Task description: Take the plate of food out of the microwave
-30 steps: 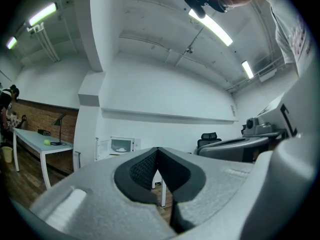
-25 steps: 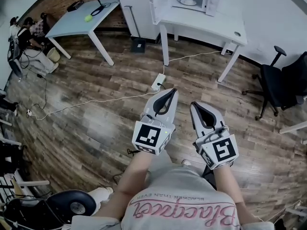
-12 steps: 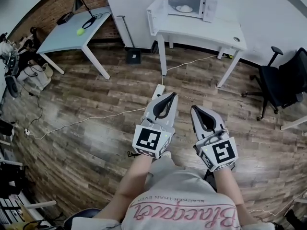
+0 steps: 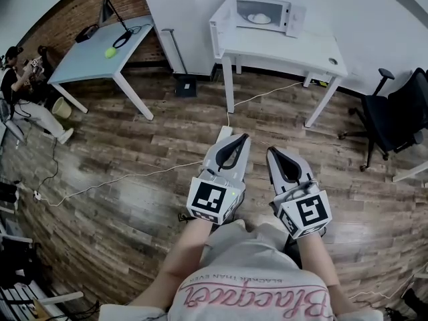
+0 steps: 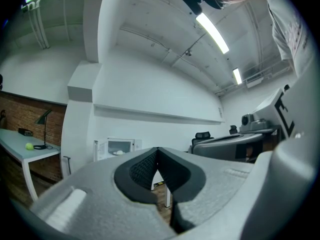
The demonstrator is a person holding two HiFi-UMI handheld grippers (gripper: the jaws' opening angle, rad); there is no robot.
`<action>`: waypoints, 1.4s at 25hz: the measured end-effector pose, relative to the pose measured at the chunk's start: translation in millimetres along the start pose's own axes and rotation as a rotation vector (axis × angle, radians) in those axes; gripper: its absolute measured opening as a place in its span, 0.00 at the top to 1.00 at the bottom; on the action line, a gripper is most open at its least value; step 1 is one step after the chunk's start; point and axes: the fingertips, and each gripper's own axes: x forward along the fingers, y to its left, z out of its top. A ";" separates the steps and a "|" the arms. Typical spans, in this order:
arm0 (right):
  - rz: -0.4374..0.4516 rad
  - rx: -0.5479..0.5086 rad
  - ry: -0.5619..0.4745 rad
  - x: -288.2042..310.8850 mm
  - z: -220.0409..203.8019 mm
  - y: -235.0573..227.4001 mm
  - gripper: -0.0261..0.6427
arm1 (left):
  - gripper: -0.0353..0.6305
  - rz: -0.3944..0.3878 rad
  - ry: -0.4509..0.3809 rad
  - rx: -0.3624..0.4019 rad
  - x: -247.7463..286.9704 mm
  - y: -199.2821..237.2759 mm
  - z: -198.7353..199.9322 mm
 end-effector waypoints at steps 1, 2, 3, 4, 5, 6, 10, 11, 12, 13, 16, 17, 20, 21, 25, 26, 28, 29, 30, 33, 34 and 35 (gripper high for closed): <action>-0.007 0.000 0.001 1.7 0.2 -1.1 0.94 | 0.94 -0.003 -0.001 0.000 0.3 1.8 0.3; -0.012 0.000 0.001 3.1 0.3 -2.1 0.94 | 0.94 -0.004 -0.003 0.000 0.8 3.4 0.5; -0.016 0.001 -0.001 4.2 0.3 -3.0 0.95 | 0.94 -0.005 -0.006 0.000 1.4 5.0 0.5; -0.021 0.004 -0.001 4.9 0.0 -4.2 0.94 | 0.94 -0.005 -0.007 0.000 2.1 6.5 0.4; -0.027 0.009 -0.001 5.4 -0.5 -5.7 0.94 | 0.94 -0.005 -0.008 -0.002 3.1 7.8 0.2; -0.032 0.015 0.000 5.6 -1.2 -7.1 0.94 | 0.94 -0.005 -0.009 -0.005 4.2 8.9 0.1; -0.035 0.020 0.004 5.7 -4.5 -11.8 0.94 | 0.94 -0.005 -0.005 -0.012 9.4 10.0 -1.4; -0.038 0.021 0.005 5.8 -5.5 -14.2 0.95 | 0.94 -0.006 -0.005 -0.011 11.6 9.6 -1.9; -0.042 0.025 0.004 6.5 -6.5 -17.4 0.94 | 0.94 -0.006 -0.005 -0.010 14.5 9.3 -2.4; -0.043 0.029 0.003 8.0 -7.3 -21.1 0.95 | 0.94 -0.005 -0.004 -0.009 18.0 9.4 -3.2; -0.040 0.034 -0.002 15.6 -9.3 -33.0 0.94 | 0.94 -0.003 0.001 -0.007 31.0 11.2 -7.2; -0.036 0.034 -0.004 18.6 -9.5 -37.1 0.94 | 0.94 -0.005 0.003 -0.007 35.9 11.9 -8.6; -0.031 0.035 -0.016 29.8 -8.4 -51.9 0.94 | 0.94 -0.008 0.008 -0.001 53.6 16.2 -10.9; -0.030 0.035 -0.019 34.5 -7.5 -57.6 0.94 | 0.94 -0.007 0.007 0.002 60.5 18.6 -10.7; -0.021 0.034 -0.026 51.9 -5.7 -81.7 0.94 | 0.94 -0.004 0.003 0.007 90.4 26.8 -11.0; -0.018 0.033 -0.026 56.7 -5.6 -88.6 0.95 | 0.94 -0.003 0.003 0.006 98.7 28.9 -11.6; -0.016 0.033 -0.025 67.6 -5.7 -102.9 0.94 | 0.94 -0.004 0.002 0.004 115.7 34.1 -13.5; -0.019 0.034 -0.024 73.3 -5.8 -110.3 0.95 | 0.94 -0.005 0.002 0.004 124.1 37.1 -14.6; -0.022 0.036 -0.022 79.2 -5.7 -117.6 0.94 | 0.94 -0.005 0.002 0.004 132.3 40.3 -15.6; -0.009 0.028 -0.025 98.3 -3.2 -138.0 0.94 | 0.94 -0.001 0.003 0.002 157.6 50.6 -17.3; -0.005 0.026 -0.025 104.4 -2.3 -144.9 0.94 | 0.94 0.001 0.002 0.001 166.1 53.8 -17.5; -0.002 0.026 -0.025 110.2 -1.5 -151.8 0.94 | 0.94 0.003 0.003 0.000 174.5 57.0 -17.7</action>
